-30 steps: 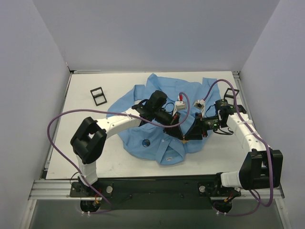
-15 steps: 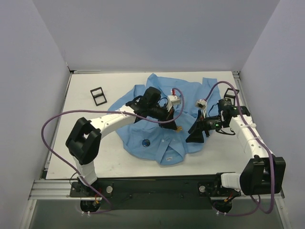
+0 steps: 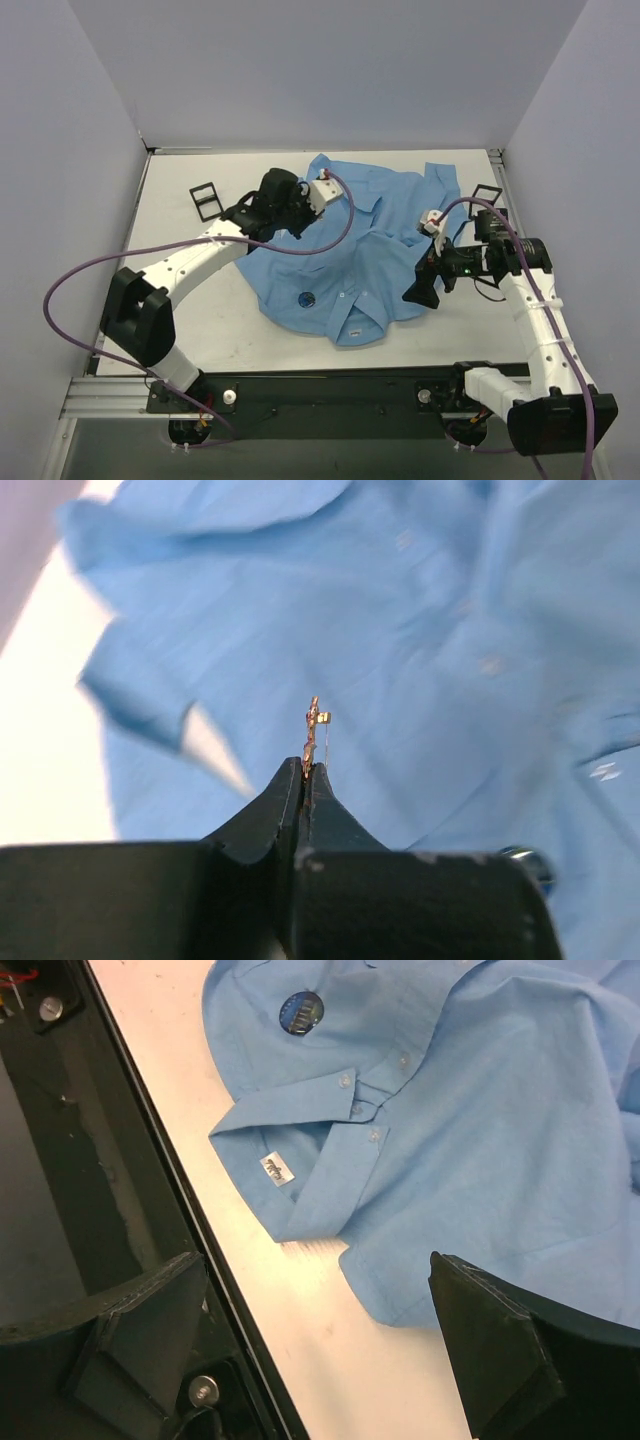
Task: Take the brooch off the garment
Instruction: Place the brooch in the brooch box.
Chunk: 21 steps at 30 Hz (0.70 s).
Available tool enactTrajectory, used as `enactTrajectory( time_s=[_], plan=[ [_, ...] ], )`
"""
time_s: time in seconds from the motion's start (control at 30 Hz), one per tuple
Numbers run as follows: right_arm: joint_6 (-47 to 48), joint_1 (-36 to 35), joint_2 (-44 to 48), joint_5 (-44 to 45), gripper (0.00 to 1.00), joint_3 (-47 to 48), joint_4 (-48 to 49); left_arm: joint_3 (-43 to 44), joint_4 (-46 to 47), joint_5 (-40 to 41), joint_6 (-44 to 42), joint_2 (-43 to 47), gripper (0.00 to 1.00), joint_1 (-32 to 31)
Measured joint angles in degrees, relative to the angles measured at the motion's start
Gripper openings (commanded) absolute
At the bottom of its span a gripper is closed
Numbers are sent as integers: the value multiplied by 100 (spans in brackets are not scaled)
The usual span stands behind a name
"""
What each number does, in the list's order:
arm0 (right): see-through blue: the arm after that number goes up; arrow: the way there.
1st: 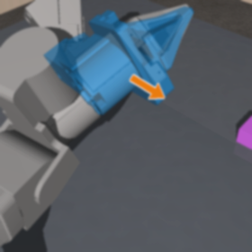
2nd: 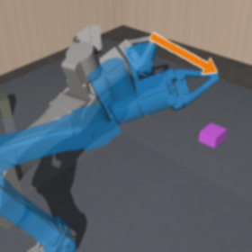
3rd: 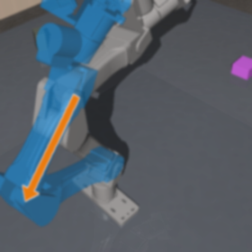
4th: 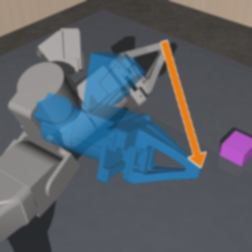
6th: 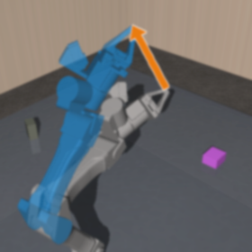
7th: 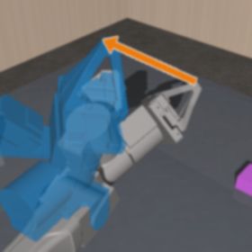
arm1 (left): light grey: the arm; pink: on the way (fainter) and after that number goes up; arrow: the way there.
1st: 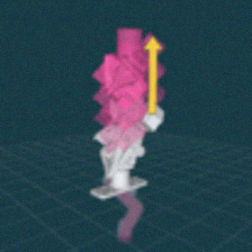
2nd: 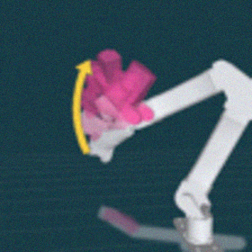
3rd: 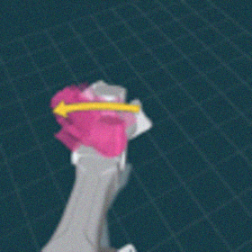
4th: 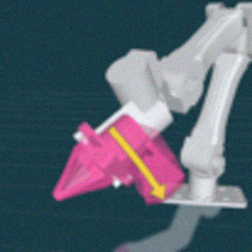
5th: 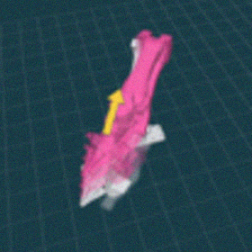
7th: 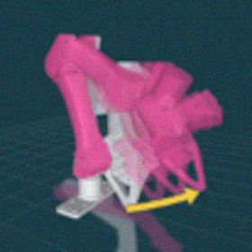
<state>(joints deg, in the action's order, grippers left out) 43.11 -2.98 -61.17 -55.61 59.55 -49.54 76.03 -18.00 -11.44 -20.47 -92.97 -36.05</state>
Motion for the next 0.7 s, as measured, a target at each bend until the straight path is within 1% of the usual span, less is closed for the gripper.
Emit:
enactTrajectory(
  time_s=[0.1,0.23,0.37,0.43,0.57,0.7],
  plan=[
    [111,0,262,83,100,0,-59,-354,146,831,-463,264,0,223],
    [205,0,380,31,100,-2,-76,-553,264,1676,-807,264,0,758],
    [221,0,330,7,100,-22,-68,-702,400,2201,-890,247,0,1412],
    [229,0,330,39,100,-55,-48,-765,476,2374,-905,212,0,1641],
    [223,0,332,136,100,-179,94,-791,651,2636,-1069,-15,0,1687],
    [212,0,354,197,100,-295,216,-787,1099,2949,-1335,-562,0,1690]
  ],
)
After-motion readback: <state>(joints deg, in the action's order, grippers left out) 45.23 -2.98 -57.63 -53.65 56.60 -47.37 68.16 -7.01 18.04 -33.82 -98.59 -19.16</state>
